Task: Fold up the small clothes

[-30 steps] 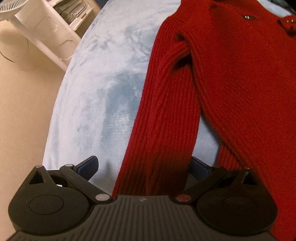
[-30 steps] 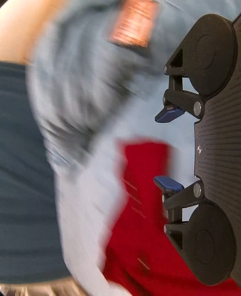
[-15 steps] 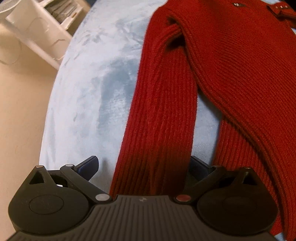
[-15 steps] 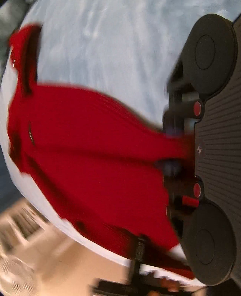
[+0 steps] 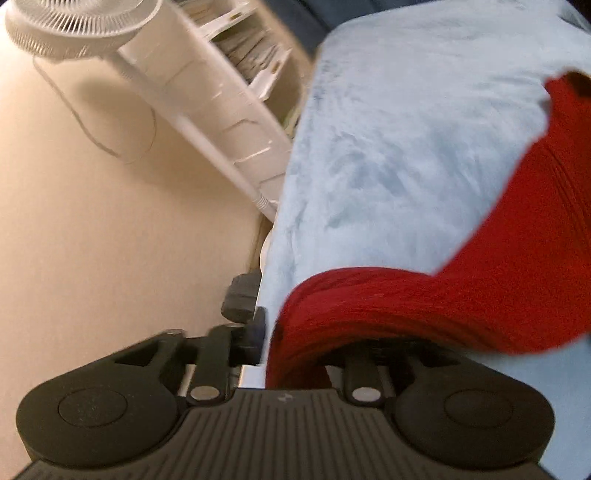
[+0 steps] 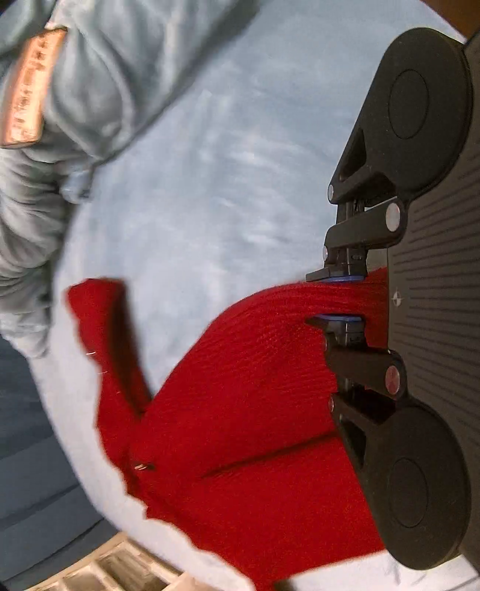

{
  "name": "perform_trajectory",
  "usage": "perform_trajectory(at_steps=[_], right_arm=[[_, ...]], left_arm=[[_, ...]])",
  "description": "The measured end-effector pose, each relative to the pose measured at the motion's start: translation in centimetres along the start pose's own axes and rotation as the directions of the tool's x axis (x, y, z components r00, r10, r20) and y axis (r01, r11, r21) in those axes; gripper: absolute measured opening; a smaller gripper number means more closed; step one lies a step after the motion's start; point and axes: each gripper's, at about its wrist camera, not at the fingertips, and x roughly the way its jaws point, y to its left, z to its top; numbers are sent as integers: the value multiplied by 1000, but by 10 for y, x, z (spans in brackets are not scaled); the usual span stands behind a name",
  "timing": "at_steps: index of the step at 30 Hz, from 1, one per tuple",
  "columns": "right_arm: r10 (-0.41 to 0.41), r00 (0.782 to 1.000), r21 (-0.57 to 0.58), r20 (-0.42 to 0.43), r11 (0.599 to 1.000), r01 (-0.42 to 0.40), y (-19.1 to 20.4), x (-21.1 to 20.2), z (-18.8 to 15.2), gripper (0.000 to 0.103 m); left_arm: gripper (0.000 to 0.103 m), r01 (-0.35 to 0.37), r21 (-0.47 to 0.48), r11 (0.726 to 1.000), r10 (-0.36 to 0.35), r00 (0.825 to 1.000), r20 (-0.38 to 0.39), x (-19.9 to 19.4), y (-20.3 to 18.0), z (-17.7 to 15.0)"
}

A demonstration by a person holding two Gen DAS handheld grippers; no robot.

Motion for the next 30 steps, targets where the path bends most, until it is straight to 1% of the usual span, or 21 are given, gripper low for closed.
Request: perform_trajectory(at_steps=[2,3,4,5,6,8,10,12,14,18,20,21,22,23,24,25,26,27,28,29,30], right_arm=[[-60,998,-33,22,998,61,13,19,-6,17],[-75,997,-42,31,996,77,14,26,-5,18],[-87,995,-46,41,995,88,18,35,-5,20],[-90,995,-44,47,995,92,9,24,-14,22],[-90,994,-40,57,995,93,5,26,-15,26],[-59,993,-25,100,998,62,-7,24,-27,33],[-1,991,29,136,1000,-3,-21,26,-32,34],[37,991,114,129,992,-52,-31,24,-31,38],[54,990,144,129,987,-73,-36,26,-30,39],[53,989,120,140,990,-70,-31,27,-31,43],[59,988,120,141,990,-76,-31,27,-31,44],[65,988,127,141,988,-83,-33,27,-30,45],[72,987,138,141,986,-91,-34,27,-30,45],[79,987,152,140,983,-101,-36,27,-30,45],[87,986,164,139,980,-110,-38,27,-29,46],[94,986,174,139,978,-118,-40,28,-29,46],[100,985,182,139,975,-125,-41,28,-29,47],[105,985,187,139,974,-130,-42,28,-29,47],[109,984,191,139,972,-135,-43,29,-29,47],[114,984,196,139,970,-141,-44,29,-28,47],[119,983,203,139,968,-146,-45,29,-28,47]], left_arm=[[55,33,-6,999,-33,999,-8,-9,-10,-2],[83,58,18,998,-58,998,-8,-18,-20,-9],[103,68,46,997,-68,998,-6,-26,-29,-16],[102,67,80,995,-67,998,1,-40,-42,-27],[103,81,109,991,-82,997,9,-53,-52,-39],[103,162,150,975,-165,986,6,-82,-71,-67],[103,268,156,951,-274,962,17,-120,-86,-98],[103,380,167,910,-389,921,23,-159,-103,-127],[103,468,188,864,-477,879,3,-193,-123,-154],[103,559,197,805,-549,829,-109,-222,-168,-190],[103,572,201,795,-558,820,-130,-232,-183,-201],[103,586,201,785,-570,811,-137,-238,-189,-205],[103,613,198,765,-592,790,-158,-243,-196,-210],[103,649,194,736,-617,760,-204,-242,-202,-212],[103,692,182,698,-644,719,-262,-242,-208,-216],[103,736,158,659,-670,669,-321,-242,-217,-219],[103,741,150,655,-671,661,-336,-243,-222,-221],[103,720,164,675,-652,685,-325,-243,-229,-221],[103,676,191,711,-615,731,-296,-246,-234,-220],[103,597,210,774,-550,799,-244,-245,-238,-217],[103,557,204,805,-517,827,-221,-243,-238,-212]])
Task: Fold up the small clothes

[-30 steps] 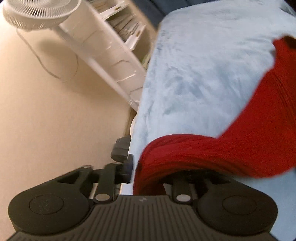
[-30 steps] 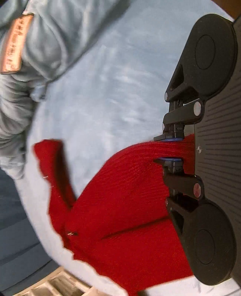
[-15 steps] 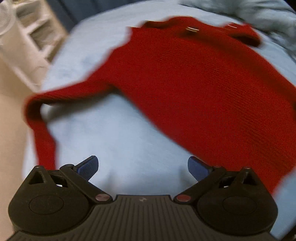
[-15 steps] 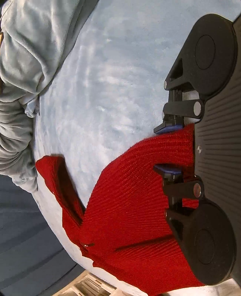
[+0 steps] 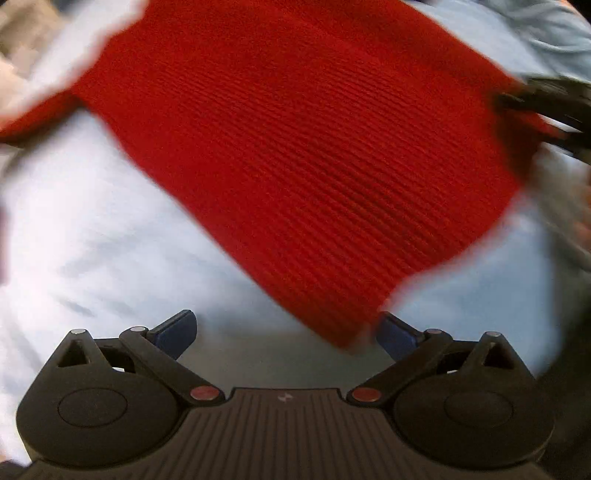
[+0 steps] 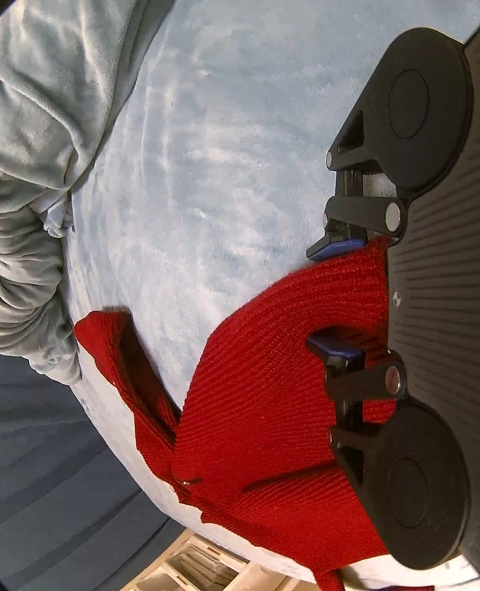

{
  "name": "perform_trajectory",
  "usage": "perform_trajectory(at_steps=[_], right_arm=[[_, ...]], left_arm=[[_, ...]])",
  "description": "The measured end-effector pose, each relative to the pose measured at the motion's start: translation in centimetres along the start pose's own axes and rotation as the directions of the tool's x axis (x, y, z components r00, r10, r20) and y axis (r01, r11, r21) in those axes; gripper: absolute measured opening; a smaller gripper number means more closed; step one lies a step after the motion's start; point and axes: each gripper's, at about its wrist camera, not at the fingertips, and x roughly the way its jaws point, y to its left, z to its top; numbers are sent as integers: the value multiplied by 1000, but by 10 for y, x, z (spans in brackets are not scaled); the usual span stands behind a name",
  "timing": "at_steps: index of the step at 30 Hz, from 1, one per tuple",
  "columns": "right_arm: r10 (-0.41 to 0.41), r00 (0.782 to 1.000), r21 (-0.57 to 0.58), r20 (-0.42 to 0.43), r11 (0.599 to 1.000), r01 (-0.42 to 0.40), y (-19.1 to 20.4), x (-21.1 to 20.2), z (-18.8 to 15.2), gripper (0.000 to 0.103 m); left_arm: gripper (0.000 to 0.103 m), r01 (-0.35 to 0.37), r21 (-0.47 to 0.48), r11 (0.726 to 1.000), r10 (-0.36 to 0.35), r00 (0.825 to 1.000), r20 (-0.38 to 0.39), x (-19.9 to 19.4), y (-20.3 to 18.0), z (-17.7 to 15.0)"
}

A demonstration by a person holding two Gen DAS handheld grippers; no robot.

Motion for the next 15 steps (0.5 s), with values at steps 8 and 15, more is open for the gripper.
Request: perform_trajectory(at_steps=[8,15], right_arm=[[59,998,135,-8,989,-58,-17,1,5,47],[79,997,168,-6,983,-77,-21,0,5,47]], left_arm=[[103,-74,-214,974,105,985,137,-43,64,42],[103,-140,-248,959,171,979,107,-30,84,65]])
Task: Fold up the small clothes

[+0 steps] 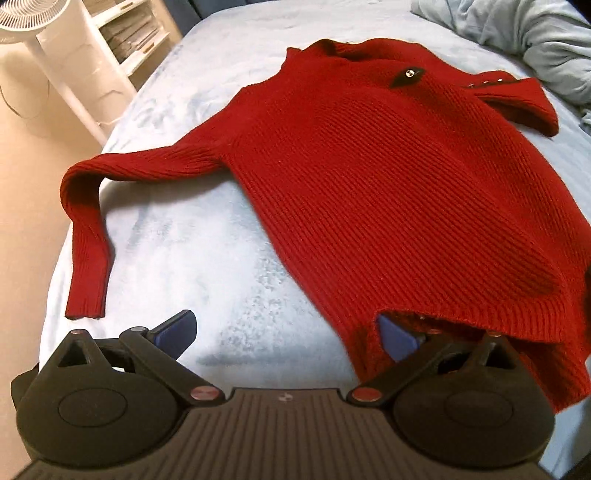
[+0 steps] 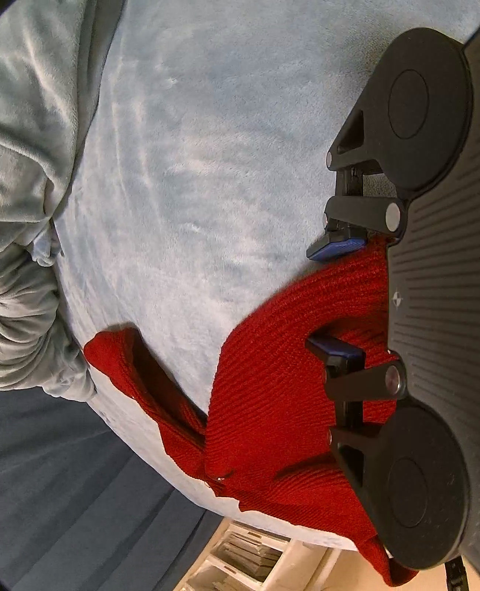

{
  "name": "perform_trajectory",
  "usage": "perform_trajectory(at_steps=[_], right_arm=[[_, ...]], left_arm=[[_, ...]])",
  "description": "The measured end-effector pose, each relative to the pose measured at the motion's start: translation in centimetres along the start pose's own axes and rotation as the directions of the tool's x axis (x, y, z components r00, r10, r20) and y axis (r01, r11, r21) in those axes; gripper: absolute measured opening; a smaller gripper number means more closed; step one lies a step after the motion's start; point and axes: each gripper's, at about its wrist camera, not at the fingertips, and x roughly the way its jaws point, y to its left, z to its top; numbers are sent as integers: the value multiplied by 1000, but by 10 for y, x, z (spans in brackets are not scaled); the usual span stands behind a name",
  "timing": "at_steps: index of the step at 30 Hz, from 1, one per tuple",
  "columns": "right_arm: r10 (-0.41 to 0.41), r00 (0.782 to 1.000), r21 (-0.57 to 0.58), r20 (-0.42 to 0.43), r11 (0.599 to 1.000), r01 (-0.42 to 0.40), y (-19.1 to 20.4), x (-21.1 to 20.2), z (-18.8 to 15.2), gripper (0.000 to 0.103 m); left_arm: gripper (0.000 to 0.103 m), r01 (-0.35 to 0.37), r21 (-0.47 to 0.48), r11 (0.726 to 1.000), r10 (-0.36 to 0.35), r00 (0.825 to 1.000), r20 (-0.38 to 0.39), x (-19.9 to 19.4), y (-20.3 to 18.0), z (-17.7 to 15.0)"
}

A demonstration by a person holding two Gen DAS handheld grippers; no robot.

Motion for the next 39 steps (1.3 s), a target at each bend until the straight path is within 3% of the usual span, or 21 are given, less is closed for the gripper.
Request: perform_trajectory(at_steps=[4,12,15,20,25,28,35,39], right_arm=[[13,1000,18,-3,1000,-13,-4,0,1,47],[20,1000,29,-3,999,-19,-5,1,2,47],[19,1000,26,-2,999,-19,-5,1,1,47],[18,1000,27,-1,999,-18,-4,1,1,47],[19,1000,28,-1,999,-19,-4,1,1,47],[25,1000,46,0,999,-25,-7,1,2,47],[33,999,58,-1,998,-33,-9,1,3,47],[34,999,57,-1,998,-34,-9,1,2,47]], left_arm=[[103,-14,-12,1000,14,1000,2,-11,2,-6],[103,-32,-89,995,37,998,47,-24,24,12],[103,-102,-110,989,112,990,88,-31,34,19],[103,-97,-170,981,110,992,66,-31,54,28],[103,-30,-78,997,35,997,67,-37,32,14],[103,33,42,999,-35,998,47,-37,-2,-9],[103,167,286,944,-173,985,-3,-34,-83,-65],[103,168,312,935,-177,984,1,-25,-113,-77]])
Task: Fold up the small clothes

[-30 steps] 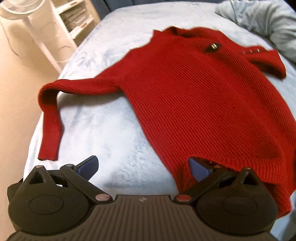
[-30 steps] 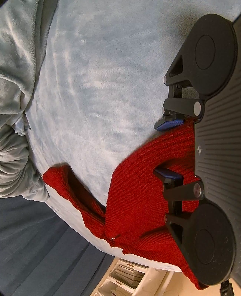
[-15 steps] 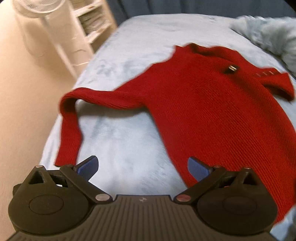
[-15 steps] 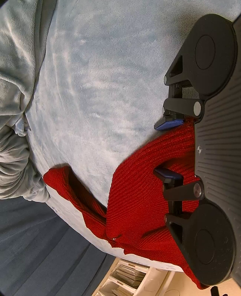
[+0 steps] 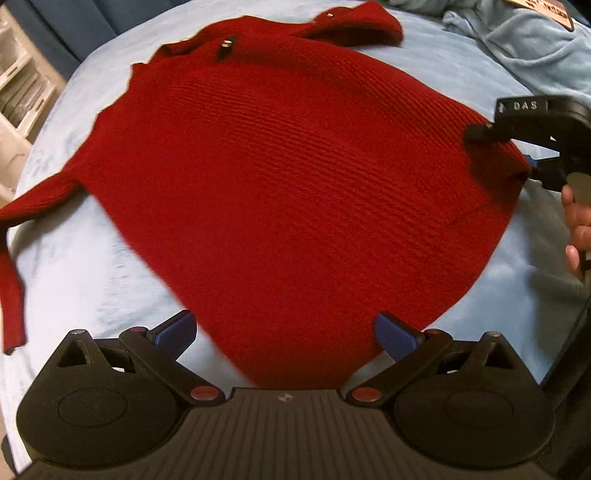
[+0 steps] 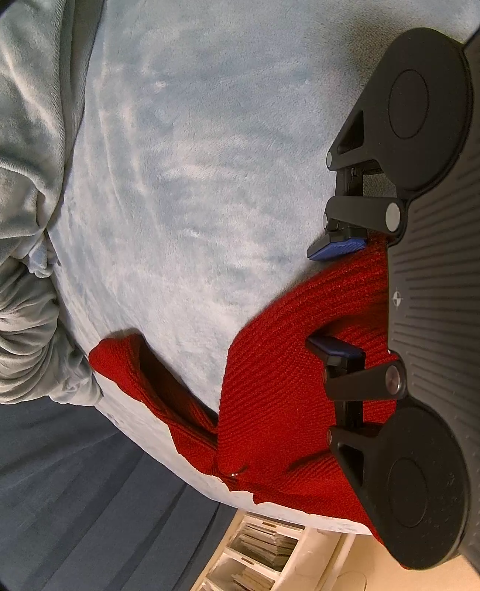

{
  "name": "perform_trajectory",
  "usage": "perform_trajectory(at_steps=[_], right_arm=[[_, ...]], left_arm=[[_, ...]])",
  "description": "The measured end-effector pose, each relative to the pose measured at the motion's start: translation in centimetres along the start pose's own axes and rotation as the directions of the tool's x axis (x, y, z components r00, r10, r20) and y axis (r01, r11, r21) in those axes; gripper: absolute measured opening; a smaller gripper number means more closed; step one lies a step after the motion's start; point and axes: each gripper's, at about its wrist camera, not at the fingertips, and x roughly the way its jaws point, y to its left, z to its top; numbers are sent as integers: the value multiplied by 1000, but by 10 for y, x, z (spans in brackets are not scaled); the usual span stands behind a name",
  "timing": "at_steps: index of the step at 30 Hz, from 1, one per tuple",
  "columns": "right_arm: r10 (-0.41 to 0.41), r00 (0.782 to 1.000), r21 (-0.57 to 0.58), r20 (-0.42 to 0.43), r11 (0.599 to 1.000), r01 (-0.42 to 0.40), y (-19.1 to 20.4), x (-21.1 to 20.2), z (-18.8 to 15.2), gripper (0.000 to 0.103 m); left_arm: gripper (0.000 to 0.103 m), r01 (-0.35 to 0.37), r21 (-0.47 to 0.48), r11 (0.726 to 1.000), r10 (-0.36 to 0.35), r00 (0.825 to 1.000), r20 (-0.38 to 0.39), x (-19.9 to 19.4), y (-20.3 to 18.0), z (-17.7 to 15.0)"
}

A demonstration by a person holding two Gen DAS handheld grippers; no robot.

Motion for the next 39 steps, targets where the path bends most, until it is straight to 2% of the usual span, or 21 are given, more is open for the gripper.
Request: perform_trajectory(at_steps=[3,7,10,13,16,19,21,24,26,28,31,34,37,39], right_arm=[[4,1000,-2,-1,1000,-4,0,0,0,47],[10,1000,0,-4,1000,-10,-1,-1,1,47],[12,1000,-1,-6,1000,-12,-1,0,1,47],[16,1000,1,-7,1000,-16,-2,0,1,47],[24,1000,16,-9,1000,-24,-5,-2,2,47],[-3,1000,-19,-4,1000,3,-3,-9,3,48],[-47,999,-98,0,994,47,2,-16,1,54],[-109,994,-262,-26,960,98,7,-27,-8,61],[-121,991,-307,-54,947,99,4,-34,-12,68],[-111,989,-300,-102,951,76,-3,-36,-12,68],[-102,985,-298,-139,953,57,-6,-39,-11,70],[-125,979,-347,-162,936,62,5,-36,-17,77],[-156,973,-406,-170,911,75,16,-29,-23,84],[-174,970,-427,-167,900,88,19,-26,-25,85]], left_arm=[[103,-29,22,999,28,999,15,10,-20,6],[103,-22,78,997,20,999,26,12,-42,5],[103,-72,85,994,68,996,50,11,-41,0],[103,-119,-50,992,121,992,31,8,-12,1],[103,-171,-192,966,176,984,10,-3,35,-9],[103,-265,-217,939,265,964,-33,-2,70,-25],[103,-275,-265,924,266,961,-69,0,94,-34],[103,-275,-322,906,260,961,-90,2,113,-37],[103,-255,-358,898,237,967,-95,4,118,-34],[103,-236,-374,897,219,972,-89,4,117,-28],[103,-189,-385,903,172,982,-80,12,114,-16],[103,-141,-377,915,118,989,-84,18,99,-11],[103,-155,-308,939,128,986,-106,30,81,-11],[103,-179,-279,944,159,983,-93,32,71,-13]])
